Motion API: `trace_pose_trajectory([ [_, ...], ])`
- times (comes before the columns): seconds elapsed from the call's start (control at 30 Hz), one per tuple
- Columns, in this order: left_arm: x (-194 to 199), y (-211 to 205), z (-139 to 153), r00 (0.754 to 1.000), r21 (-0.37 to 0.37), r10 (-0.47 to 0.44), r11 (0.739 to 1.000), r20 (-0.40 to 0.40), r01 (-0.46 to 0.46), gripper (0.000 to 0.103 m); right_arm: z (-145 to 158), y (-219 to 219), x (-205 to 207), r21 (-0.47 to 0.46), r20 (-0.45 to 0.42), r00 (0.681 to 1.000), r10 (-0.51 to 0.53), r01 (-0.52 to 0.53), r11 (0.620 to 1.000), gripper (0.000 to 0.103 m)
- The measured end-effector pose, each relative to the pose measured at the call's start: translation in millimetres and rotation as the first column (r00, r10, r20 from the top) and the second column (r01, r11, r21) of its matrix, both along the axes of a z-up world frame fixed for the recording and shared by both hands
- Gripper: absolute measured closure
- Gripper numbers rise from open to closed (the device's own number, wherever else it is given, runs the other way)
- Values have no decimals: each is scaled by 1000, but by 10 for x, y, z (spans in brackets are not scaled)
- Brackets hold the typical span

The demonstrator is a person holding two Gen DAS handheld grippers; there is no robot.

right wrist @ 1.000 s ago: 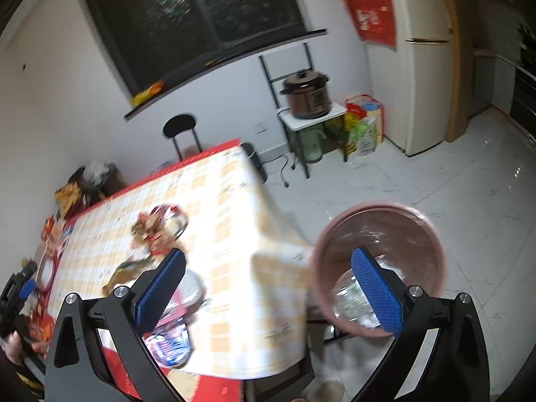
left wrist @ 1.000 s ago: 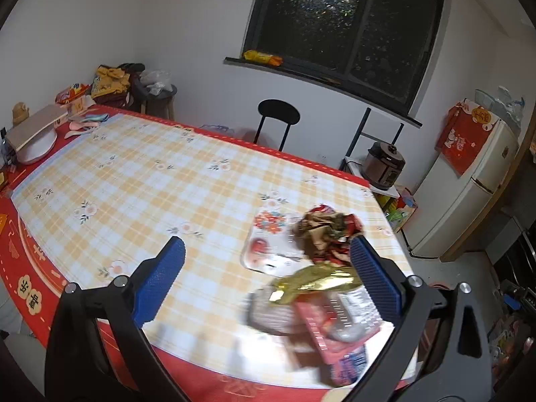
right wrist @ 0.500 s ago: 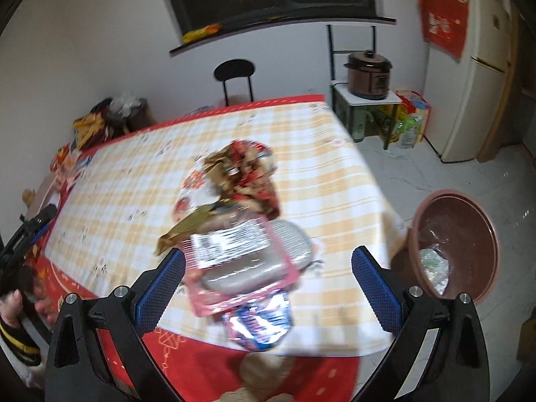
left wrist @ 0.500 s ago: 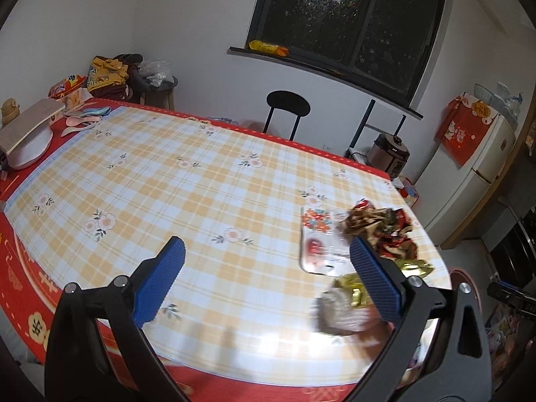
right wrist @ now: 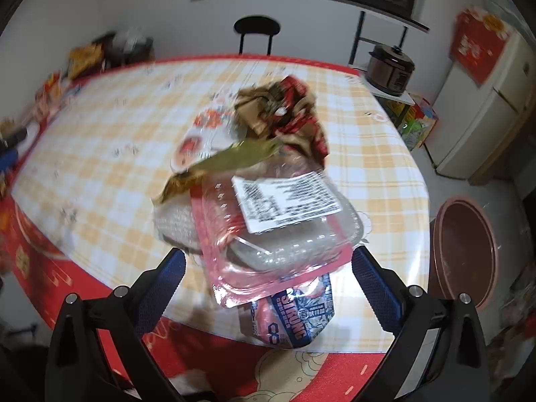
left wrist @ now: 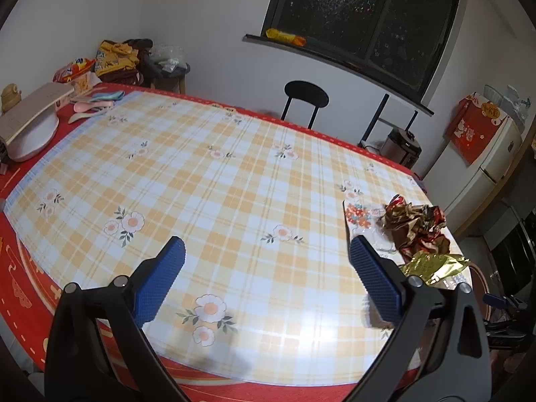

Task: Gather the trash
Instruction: 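Move both grippers back over the remaining trash on the table, then grasp the gold foil wrapper with the left gripper while the right gripper grasps the pink tray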

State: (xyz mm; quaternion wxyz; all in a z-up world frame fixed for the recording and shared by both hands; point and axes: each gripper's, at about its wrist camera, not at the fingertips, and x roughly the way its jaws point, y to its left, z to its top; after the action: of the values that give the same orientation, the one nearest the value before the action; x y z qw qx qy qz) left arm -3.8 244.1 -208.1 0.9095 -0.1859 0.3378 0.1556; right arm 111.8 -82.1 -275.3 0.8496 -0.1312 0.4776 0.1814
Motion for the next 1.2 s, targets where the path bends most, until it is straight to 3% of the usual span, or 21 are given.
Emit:
trace_pose_trajectory([
  [0.3,5,-7,-127,999,-28,-41,999,-21,40,6,-310,371,-6,-253,65,986,152,-131,958,5],
  [0.5,83,-120,-199,996,-40,-78,996,-35,76,6,-418,487,67,-354,105,975,196,-147,924,5],
  [0.6,150,-228,-235,993,-35,-112,993,-45,111,6,-448,505,97,-387,104,974,203,-148,910,5],
  [0.73,290,-434,-282,980,-29,-193,981,-52,192,6,-361,417,143,-316,91,981,172,-135,939,11],
  [0.8,391,-572,-308,966,-23,-253,967,-55,253,6,-310,343,176,-276,79,985,153,-126,953,16],
  [0.93,623,-934,-366,912,4,-407,913,-61,407,6,-254,241,210,-210,60,991,120,-105,972,17],
  [1.13,969,-1528,-497,792,67,-605,789,-87,610,7,-215,130,245,-135,43,995,90,-84,987,18],
  [1.2,1081,-1631,-542,770,68,-631,767,-96,638,8,-211,119,249,-123,40,995,88,-82,989,18],
])
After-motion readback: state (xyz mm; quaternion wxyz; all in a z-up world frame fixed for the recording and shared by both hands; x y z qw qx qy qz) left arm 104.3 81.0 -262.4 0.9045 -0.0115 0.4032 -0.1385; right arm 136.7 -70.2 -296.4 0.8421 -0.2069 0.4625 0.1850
